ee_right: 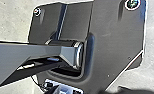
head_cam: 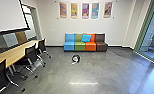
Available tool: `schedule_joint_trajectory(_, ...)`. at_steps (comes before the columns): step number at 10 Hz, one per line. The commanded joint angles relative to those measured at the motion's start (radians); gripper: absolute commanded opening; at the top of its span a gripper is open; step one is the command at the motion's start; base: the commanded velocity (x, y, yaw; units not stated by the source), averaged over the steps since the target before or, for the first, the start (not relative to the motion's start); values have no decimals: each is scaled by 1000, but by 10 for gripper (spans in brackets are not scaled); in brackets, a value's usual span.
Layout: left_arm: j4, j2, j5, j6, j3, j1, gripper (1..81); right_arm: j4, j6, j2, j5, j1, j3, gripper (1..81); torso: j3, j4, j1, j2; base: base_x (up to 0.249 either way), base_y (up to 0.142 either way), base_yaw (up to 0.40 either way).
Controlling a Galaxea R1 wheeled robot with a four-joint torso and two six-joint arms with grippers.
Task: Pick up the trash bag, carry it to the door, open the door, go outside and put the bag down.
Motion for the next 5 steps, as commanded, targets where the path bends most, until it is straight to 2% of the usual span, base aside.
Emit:
schedule_joint_trajectory(1, -2, -3, 56, 3, 6, -45, 811, 5, -8, -11, -45, 33, 10, 811, 0, 0, 1, 0, 103, 0, 0)
schedule_joint_trajectory(5, -1, -2, 56, 4, 6, -45, 811, 13, 0, -40, -23, 13, 31, 811, 0, 0, 1, 0, 114, 0, 0)
